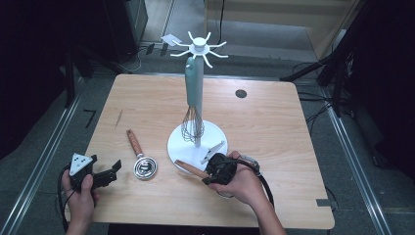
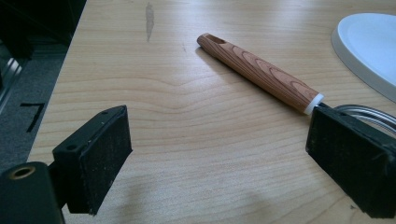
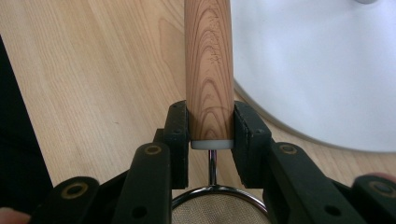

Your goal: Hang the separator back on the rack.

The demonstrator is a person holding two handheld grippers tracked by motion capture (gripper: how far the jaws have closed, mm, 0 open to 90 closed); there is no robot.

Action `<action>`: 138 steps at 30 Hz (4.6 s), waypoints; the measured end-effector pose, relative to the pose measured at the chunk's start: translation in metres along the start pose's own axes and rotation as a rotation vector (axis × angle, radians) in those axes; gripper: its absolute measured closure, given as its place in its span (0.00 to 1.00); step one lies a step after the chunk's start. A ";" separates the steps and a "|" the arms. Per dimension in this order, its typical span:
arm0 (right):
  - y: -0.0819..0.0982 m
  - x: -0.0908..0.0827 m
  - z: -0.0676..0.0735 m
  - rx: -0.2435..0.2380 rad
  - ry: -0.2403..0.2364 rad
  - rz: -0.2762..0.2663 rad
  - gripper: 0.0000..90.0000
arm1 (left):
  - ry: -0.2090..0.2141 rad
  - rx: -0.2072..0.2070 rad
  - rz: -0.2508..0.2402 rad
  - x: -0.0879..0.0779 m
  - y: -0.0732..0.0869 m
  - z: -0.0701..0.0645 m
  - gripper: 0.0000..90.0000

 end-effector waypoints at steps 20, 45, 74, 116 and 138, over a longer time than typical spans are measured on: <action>0.017 -0.027 -0.021 0.056 0.054 -0.064 0.79 | -0.002 0.002 0.001 0.000 0.000 0.000 0.08; 0.041 -0.060 -0.048 0.128 0.130 -0.147 0.79 | -0.004 0.006 0.004 0.000 0.000 -0.001 0.08; 0.041 -0.097 -0.061 0.243 0.262 -0.405 0.79 | -0.001 -0.002 -0.001 -0.001 0.000 0.000 0.08; 0.008 -0.134 -0.028 0.243 0.297 -0.837 0.79 | -0.001 -0.001 0.004 0.000 0.000 0.000 0.08; -0.001 -0.144 -0.012 0.216 0.296 -0.935 0.79 | -0.004 -0.003 0.004 0.000 0.000 0.000 0.08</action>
Point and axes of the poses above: each handheld gripper's, and its own axes: x roughly forward along the jaws, y roughly out of its underside, z roughly to its left, the point moved 5 cm from there along x, roughly forward along the jaws, and after that the axes turned 1 degree about z, right-handed, at the moved point
